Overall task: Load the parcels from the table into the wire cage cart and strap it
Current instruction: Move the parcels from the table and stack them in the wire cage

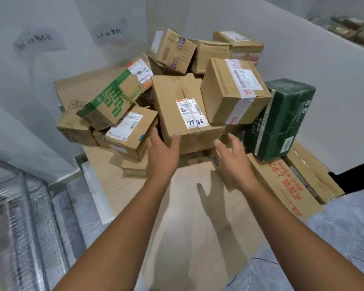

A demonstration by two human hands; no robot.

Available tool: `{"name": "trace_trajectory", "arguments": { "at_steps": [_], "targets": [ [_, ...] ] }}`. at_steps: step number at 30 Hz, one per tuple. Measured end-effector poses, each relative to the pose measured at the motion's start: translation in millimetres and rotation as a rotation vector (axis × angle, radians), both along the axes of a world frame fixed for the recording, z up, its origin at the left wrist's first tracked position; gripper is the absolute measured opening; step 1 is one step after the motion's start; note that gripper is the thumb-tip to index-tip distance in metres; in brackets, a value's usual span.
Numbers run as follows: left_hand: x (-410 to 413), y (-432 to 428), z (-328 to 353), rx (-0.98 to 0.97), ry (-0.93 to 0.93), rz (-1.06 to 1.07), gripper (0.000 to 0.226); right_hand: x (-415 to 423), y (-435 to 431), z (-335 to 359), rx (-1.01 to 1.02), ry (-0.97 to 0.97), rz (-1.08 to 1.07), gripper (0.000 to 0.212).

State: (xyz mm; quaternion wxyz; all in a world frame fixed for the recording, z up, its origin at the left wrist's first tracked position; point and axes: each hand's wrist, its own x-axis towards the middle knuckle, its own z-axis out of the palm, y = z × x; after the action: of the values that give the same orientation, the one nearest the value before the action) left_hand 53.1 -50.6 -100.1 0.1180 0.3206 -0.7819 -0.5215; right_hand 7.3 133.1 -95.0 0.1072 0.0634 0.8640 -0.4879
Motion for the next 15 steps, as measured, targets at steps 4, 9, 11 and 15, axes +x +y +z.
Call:
{"name": "trace_trajectory", "arguments": {
  "at_steps": [4, 9, 11, 15],
  "targets": [
    [-39, -9, -25, 0.076, -0.051, -0.024, 0.083, -29, -17, -18, -0.057, 0.029, -0.018, 0.074],
    [-50, -2, -41, 0.202, -0.037, 0.036, 0.060, -47, -19, -30, -0.251, -0.047, -0.138, 0.050],
    [-52, 0, -40, 0.221, -0.020, 0.065, 0.061, -52, -15, -30, -0.319, -0.061, -0.137, 0.059],
    [-53, 8, -28, 0.248, -0.002, 0.128, 0.061, -61, -7, -24, -0.336, -0.077, -0.043, 0.075]
  ]
}}
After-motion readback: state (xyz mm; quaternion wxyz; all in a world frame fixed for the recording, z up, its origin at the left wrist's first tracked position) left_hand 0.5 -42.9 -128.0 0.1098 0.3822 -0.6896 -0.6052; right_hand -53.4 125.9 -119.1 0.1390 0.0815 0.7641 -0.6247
